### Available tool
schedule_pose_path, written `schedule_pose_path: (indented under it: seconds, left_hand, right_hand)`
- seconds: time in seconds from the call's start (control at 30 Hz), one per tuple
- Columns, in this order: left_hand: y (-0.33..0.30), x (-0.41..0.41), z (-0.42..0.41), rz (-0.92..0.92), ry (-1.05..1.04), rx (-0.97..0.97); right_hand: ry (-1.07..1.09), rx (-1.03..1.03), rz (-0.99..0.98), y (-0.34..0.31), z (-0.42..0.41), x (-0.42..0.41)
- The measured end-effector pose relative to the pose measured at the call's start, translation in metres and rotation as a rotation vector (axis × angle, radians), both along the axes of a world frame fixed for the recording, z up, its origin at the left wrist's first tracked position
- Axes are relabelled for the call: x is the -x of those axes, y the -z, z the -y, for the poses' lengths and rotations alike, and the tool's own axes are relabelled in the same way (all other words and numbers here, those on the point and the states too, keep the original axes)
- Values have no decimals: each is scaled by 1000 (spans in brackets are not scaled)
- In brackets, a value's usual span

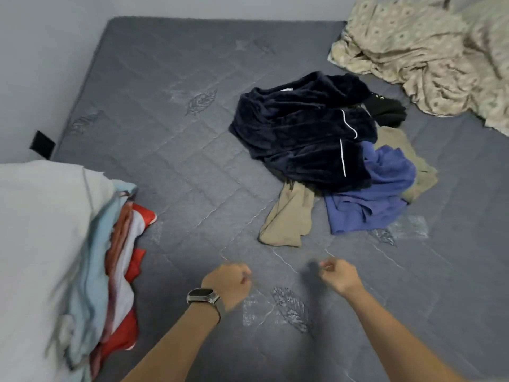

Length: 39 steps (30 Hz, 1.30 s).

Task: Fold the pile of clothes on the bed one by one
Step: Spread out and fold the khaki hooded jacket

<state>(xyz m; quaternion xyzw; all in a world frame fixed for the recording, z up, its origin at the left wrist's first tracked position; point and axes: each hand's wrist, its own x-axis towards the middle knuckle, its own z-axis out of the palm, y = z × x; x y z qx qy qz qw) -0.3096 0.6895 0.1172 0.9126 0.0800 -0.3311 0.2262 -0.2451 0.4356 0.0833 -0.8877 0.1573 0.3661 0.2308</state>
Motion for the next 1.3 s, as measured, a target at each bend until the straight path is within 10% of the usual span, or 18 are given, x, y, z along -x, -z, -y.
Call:
schedule_pose_path:
  seconds: [0.53,0.73,0.97,1.07,1.3]
  left_hand:
    - [66,23,38,-49,-358,283]
    - [33,39,77,-121,-882,418]
    - [-55,4,135,-435,-1620,1145]
    - [-95,-10,139,-459,-1458,1363]
    - [-199,-34,165,-205,-1048,1081]
  right_hand:
    - [834,-609,35,74,-80,-71]
    - [680,-725,116,2,-38,-38]
    - [254,-678,195,-128,16,12]
    - [109,-615,184,-176,18,39]
    - [-44,-630,209,-269,26,109]
